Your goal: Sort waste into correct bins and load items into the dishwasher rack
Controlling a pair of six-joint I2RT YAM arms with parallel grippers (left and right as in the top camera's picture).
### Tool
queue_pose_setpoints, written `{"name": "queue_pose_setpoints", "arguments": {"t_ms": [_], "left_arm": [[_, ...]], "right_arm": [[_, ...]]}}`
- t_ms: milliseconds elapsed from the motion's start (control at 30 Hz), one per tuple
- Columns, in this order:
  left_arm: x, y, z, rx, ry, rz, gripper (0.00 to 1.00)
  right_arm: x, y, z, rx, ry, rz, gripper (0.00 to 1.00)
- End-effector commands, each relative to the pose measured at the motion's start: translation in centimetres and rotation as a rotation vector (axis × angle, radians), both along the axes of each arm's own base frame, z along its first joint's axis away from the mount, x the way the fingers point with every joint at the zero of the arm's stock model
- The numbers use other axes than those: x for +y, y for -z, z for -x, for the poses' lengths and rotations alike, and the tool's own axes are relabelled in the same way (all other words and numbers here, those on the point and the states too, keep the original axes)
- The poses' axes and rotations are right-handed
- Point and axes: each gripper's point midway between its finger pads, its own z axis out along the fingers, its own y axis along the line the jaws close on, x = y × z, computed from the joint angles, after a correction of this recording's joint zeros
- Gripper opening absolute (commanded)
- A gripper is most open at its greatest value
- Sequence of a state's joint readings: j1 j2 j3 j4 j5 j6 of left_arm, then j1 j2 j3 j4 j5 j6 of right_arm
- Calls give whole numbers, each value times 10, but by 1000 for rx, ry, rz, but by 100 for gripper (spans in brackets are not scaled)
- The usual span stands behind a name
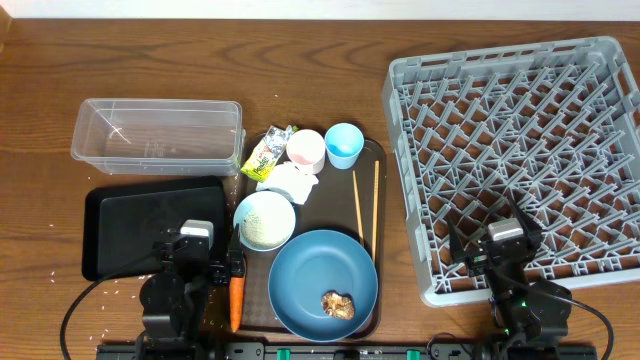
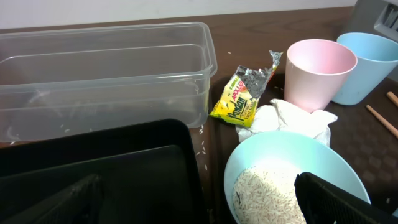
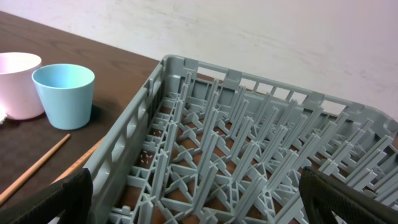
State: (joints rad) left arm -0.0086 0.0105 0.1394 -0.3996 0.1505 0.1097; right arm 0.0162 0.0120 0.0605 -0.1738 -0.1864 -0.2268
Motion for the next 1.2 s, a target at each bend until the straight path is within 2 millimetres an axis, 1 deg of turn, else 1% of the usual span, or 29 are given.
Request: {"name": "queue_pose_setpoints", "arguments": {"t_ms": [0, 1033, 1167], "left_arm": [[0, 8, 0, 12, 4, -14, 98], [0, 8, 0, 12, 4, -13, 98], [0, 8, 0, 17, -15, 40, 98]], "right_arm": [[1, 2, 0, 1, -6, -13, 99], [2, 2, 0, 1, -6, -12, 99], [-4, 0, -1, -8, 24, 10, 99]]}}
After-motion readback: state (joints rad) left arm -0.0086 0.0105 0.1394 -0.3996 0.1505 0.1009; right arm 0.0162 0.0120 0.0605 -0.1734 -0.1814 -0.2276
